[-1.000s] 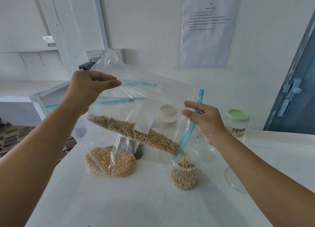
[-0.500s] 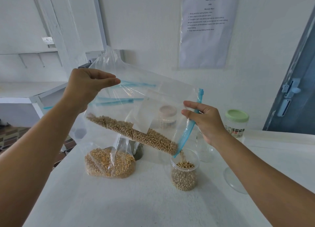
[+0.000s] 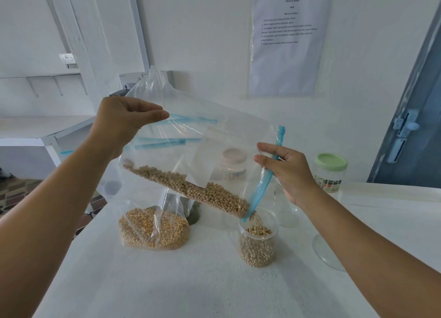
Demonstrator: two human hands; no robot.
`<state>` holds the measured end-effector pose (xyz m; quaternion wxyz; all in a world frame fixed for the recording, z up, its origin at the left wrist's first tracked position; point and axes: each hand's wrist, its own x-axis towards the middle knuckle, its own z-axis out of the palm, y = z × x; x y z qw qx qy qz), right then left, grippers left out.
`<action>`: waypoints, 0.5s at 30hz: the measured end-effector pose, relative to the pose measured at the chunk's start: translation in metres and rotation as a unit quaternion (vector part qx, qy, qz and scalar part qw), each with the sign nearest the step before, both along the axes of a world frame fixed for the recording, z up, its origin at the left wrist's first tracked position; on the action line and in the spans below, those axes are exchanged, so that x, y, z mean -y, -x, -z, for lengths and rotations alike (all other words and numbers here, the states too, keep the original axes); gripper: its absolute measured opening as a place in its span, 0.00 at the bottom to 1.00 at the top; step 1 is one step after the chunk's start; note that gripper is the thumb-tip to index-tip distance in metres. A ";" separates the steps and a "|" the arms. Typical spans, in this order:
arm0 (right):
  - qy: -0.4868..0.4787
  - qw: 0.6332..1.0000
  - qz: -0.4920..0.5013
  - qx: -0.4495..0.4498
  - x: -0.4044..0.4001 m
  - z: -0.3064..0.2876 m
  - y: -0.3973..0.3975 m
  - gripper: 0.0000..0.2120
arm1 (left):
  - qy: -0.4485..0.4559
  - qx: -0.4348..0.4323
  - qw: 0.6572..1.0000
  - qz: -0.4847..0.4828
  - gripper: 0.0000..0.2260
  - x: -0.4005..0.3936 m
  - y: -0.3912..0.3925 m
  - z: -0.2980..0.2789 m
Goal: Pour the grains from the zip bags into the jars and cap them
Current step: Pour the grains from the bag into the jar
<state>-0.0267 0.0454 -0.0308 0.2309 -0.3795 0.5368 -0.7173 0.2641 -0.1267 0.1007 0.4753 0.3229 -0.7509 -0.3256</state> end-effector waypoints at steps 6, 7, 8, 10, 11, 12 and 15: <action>0.001 1.000 0.000 0.001 0.000 0.001 0.000 0.15 | 0.000 0.000 1.000 0.002 0.08 0.000 0.000 -0.001; 0.001 1.000 0.000 0.002 0.000 0.001 0.000 0.15 | 0.000 0.000 1.000 0.002 0.08 0.000 0.000 -0.001; 0.000 1.000 0.000 0.004 0.000 0.001 0.000 0.15 | 0.000 0.000 1.000 0.002 0.08 0.000 0.000 -0.001; 0.000 1.000 0.000 0.006 0.000 0.000 -0.001 0.16 | 0.000 0.000 1.000 0.001 0.08 -0.001 0.000 -0.001; 0.000 1.000 0.000 0.007 0.000 0.000 -0.001 0.16 | 0.001 0.001 1.000 0.001 0.08 -0.001 0.001 -0.001; 0.000 1.000 0.000 0.007 0.000 0.000 -0.001 0.16 | 0.001 0.003 1.000 0.001 0.07 -0.001 0.001 -0.001; -0.001 1.000 0.003 0.007 -0.001 0.000 -0.001 0.16 | -0.002 0.004 1.000 0.003 0.08 -0.001 0.001 -0.002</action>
